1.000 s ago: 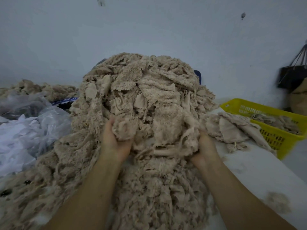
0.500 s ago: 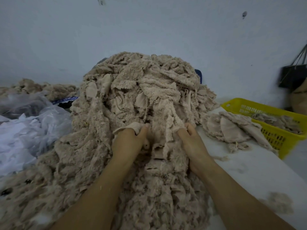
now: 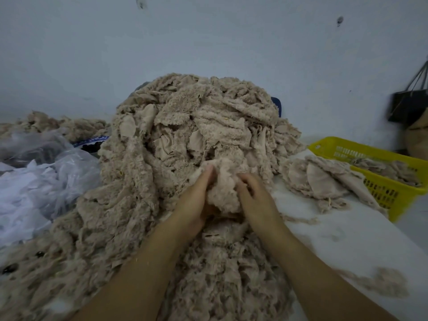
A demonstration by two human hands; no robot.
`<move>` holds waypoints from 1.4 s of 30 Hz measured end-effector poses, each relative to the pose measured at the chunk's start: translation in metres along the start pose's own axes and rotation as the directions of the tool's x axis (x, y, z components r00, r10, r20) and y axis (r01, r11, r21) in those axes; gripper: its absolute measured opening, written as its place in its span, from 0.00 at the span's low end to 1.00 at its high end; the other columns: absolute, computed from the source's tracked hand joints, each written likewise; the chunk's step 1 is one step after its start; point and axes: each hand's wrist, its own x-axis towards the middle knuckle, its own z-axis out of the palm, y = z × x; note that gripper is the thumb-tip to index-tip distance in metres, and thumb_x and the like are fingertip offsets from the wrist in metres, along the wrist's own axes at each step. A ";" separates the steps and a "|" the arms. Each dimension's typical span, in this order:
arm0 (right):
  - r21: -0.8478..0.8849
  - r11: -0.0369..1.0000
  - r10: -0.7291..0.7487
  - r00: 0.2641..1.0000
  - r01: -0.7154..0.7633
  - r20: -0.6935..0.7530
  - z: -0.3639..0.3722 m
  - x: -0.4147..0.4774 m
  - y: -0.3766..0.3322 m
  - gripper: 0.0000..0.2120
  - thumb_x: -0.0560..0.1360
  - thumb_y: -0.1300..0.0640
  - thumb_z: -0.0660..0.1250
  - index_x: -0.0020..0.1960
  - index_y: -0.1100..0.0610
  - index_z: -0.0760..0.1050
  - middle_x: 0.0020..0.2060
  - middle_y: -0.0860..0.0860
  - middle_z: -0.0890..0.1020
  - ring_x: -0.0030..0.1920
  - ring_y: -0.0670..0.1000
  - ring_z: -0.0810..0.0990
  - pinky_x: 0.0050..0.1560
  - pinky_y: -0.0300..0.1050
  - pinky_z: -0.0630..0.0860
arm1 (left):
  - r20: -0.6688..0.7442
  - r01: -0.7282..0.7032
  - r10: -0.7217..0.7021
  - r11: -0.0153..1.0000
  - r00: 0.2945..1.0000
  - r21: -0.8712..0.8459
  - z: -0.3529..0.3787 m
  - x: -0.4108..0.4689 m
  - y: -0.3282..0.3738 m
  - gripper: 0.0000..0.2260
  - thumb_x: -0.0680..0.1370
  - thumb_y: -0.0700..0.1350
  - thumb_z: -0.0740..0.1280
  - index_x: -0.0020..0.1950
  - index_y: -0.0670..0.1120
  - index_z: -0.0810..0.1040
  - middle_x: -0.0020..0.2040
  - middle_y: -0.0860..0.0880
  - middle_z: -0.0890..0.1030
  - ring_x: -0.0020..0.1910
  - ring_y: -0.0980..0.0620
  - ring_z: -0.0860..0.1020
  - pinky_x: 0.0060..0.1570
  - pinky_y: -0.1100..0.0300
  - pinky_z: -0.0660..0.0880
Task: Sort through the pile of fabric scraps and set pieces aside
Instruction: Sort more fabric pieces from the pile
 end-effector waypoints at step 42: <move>0.753 0.581 0.495 0.869 -0.310 -0.025 -0.020 0.009 0.003 0.05 0.82 0.54 0.63 0.51 0.55 0.74 0.35 0.48 0.85 0.27 0.45 0.80 0.19 0.36 0.66 | -0.322 -0.194 -0.028 0.746 0.946 -0.637 -0.034 0.019 0.003 0.10 0.82 0.47 0.64 0.60 0.45 0.79 0.56 0.46 0.84 0.58 0.49 0.80 0.55 0.53 0.78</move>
